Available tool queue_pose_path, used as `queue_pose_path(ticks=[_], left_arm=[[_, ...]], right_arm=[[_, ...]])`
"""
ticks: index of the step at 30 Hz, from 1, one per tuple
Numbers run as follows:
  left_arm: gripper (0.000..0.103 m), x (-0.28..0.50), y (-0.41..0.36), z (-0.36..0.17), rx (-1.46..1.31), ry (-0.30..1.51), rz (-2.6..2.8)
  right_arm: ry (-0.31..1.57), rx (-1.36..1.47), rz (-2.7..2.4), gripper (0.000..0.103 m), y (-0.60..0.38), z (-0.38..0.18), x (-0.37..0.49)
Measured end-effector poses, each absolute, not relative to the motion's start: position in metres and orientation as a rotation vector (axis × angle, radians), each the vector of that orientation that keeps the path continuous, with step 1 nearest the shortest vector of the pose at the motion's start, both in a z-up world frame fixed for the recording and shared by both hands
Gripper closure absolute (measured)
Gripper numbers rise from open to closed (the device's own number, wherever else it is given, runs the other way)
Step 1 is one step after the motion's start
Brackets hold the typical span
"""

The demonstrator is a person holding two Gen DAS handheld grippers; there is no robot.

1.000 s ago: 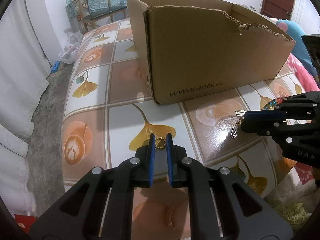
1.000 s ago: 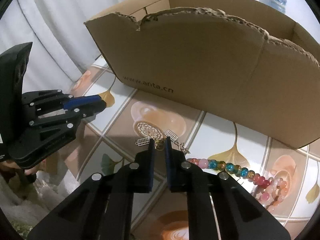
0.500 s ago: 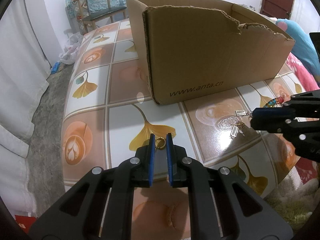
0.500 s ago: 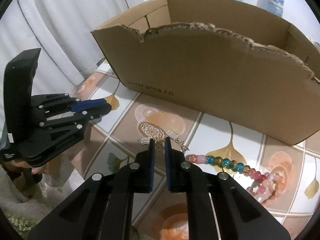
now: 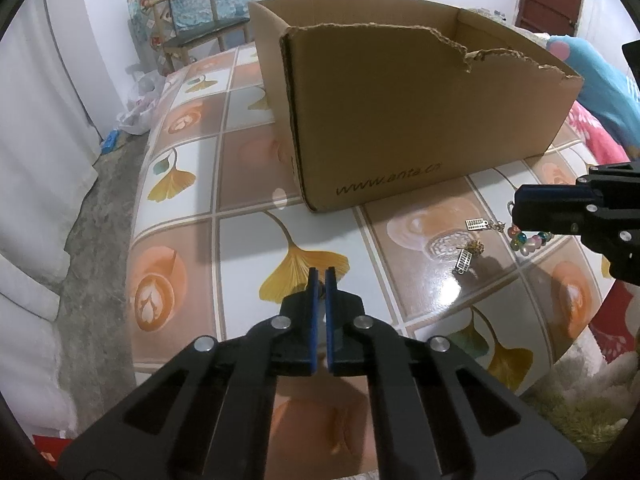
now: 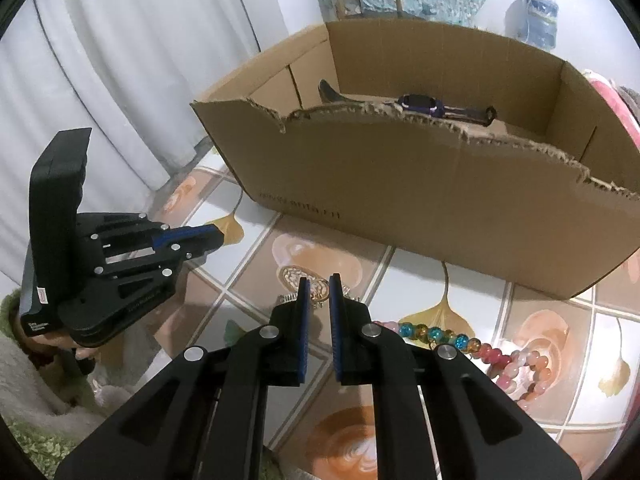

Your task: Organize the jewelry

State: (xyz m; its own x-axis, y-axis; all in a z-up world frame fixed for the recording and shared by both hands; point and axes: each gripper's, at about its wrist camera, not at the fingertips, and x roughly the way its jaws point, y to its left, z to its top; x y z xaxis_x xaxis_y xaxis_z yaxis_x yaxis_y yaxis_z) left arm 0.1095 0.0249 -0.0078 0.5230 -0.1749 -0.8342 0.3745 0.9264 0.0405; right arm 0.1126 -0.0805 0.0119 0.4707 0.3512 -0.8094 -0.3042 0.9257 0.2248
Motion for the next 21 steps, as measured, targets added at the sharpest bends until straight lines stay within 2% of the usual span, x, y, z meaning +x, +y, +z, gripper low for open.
queue_pose_path(ticks=[6,10,21], left_arm=[[0.1,0.1062,0.0281,-0.0036,0.193,0.975,-0.337],[0.089,0.1061,0.0288,-0.0013,0.193,0.975,-0.339],[0.089,0.1128,0.0331,-0.0089,0.205,1.035,-0.324]], right_arm=[[0.993,0.058,0.411,0.093,-0.0812,0.0134,0.1094],[0.992,0.07,0.412,0.093,-0.082,0.0129,0.1086],[0.988,0.097,0.411,0.093,-0.0841,0.0113,0.1096]])
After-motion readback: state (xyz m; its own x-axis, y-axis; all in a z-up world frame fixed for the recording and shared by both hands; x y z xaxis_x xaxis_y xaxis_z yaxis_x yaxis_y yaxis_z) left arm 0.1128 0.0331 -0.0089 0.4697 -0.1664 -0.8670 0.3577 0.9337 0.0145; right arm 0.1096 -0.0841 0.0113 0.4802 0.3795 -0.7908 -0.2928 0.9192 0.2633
